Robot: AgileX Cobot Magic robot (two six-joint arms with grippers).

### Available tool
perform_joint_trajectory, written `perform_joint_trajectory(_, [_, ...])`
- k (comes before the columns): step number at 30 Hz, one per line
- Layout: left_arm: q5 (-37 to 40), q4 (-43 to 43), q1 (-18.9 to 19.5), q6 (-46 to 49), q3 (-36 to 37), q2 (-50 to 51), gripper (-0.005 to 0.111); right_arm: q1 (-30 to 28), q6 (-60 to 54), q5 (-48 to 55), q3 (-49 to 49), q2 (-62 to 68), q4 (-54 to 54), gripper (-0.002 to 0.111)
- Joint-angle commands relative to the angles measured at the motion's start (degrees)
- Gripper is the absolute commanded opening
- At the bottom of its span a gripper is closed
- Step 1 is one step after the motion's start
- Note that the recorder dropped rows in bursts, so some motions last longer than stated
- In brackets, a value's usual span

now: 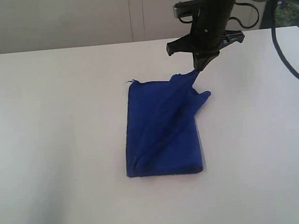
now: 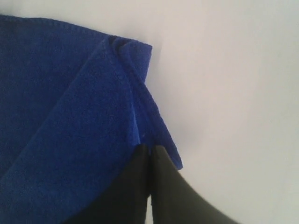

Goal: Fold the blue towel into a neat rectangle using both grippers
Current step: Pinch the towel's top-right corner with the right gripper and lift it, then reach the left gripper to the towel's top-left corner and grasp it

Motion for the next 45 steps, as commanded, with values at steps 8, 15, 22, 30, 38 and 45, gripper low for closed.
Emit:
perform_joint_trajectory(8, [27.8,-1.9,0.1,-0.4,-20.4,22.8,0.000,-0.2,-0.4,0.6,0.4,-0.5,-0.2,0.000])
perform_joint_trajectory(15, [24.6,-4.7,0.1,-0.2,-26.2,50.0,0.000,-0.2,-0.4,0.0,0.4,-0.5,-0.2,0.000])
perform_joint_trajectory(22, [26.8,-16.0,0.1,12.8,-42.2,77.3,0.000,-0.2,-0.4,0.0,0.4,-0.5,-0.2,0.000])
perform_joint_trajectory(30, [37.1,-41.3,-0.7,35.6,-62.1,100.5,0.000,-0.2,-0.4,-0.3,0.4,-0.5,-0.2,0.000])
perform_joint_trajectory(38, [37.3,-42.9,-8.5,36.7,-82.1,116.7,0.000,-0.2,-0.4,-0.5,0.4,-0.5,0.3,0.000])
perform_joint_trajectory(45, [37.0,-42.7,-11.9,32.9,-95.3,128.0,0.000,-0.2,1.1,-0.1,0.4,-0.5,0.3,0.000])
